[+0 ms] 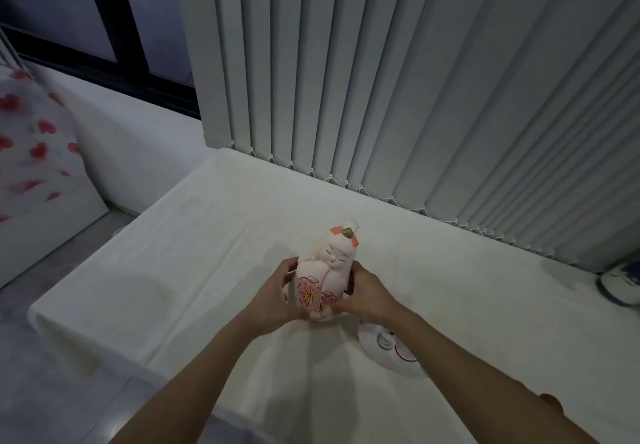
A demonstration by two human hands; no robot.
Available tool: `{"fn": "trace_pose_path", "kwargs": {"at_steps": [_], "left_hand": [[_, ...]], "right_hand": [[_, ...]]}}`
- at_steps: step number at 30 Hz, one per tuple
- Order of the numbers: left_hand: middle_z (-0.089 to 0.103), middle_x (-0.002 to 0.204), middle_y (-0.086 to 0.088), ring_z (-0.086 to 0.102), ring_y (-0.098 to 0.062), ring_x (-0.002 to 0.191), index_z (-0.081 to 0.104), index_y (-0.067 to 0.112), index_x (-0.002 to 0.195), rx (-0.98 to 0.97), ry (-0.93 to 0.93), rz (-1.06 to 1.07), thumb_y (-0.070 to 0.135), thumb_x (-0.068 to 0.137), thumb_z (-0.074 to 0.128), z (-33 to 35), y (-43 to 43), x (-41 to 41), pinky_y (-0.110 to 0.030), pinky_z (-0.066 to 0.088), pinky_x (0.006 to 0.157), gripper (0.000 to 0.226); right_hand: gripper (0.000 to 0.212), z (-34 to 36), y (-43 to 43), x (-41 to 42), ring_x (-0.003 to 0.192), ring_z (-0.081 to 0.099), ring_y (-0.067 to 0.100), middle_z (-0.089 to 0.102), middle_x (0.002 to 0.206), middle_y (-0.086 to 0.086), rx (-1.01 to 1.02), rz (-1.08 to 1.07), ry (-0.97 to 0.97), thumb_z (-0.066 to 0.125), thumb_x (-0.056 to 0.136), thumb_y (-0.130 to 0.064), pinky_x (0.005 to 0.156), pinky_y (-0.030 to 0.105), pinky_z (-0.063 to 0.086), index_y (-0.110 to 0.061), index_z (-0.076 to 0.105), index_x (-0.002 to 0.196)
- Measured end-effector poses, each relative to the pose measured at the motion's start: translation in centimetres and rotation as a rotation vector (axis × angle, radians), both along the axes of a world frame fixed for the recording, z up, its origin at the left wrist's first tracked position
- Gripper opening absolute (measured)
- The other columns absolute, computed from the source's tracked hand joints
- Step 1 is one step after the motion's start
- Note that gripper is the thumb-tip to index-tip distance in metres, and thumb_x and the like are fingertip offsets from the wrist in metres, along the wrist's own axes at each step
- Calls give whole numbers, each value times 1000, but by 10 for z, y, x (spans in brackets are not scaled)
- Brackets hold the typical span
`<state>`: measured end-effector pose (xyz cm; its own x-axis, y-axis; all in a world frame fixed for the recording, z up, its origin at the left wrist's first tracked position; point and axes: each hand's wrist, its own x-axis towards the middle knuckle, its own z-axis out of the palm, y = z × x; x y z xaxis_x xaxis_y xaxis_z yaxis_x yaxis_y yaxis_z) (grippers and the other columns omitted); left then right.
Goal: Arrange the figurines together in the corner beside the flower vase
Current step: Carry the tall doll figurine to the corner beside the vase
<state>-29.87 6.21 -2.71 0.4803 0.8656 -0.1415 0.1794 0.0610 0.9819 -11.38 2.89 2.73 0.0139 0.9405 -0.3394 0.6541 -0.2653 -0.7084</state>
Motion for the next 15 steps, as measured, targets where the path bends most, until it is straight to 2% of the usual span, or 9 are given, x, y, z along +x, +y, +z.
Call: {"fn": "trace_pose_path", "kwargs": {"at_steps": [2,5,10,13,15], "left_hand": [[55,121,10,51,-11,118,40,30,126,5,3,8,19,46,89,-2,-2,-1,-21,55,79,95],[55,120,11,51,-11,118,39,32,125,4,5,12,19,46,89,-5,-5,-3,-29,55,87,95],[58,118,12,54,-8,114,41,46,114,11,17,8,26,45,88,-6,-7,-3,-32,55,91,86],[59,119,8,56,-12,113,43,39,119,9,29,7,29,46,88,-9,-8,-5,-30,52,93,87],[60,119,6,58,-12,113,43,37,119,13,36,-1,24,50,89,-11,-7,-5,-23,52,90,84]], "right_hand": [[74,0,-1,-2,90,59,15,62,106,4,2,12,-17,84,60,-20,77,31,54,-11,45,122],[76,1,-3,-4,106,60,24,62,118,9,9,19,-17,83,61,-19,93,43,52,-12,42,125],[80,2,-11,-6,111,58,21,61,123,6,14,9,28,82,62,-18,96,41,51,-15,39,129],[81,1,-17,-10,112,57,22,60,124,7,22,8,33,79,65,-15,95,42,51,-18,34,132],[82,0,-19,-13,109,59,23,61,122,7,30,3,35,78,66,-14,91,41,53,-18,31,133]]}}
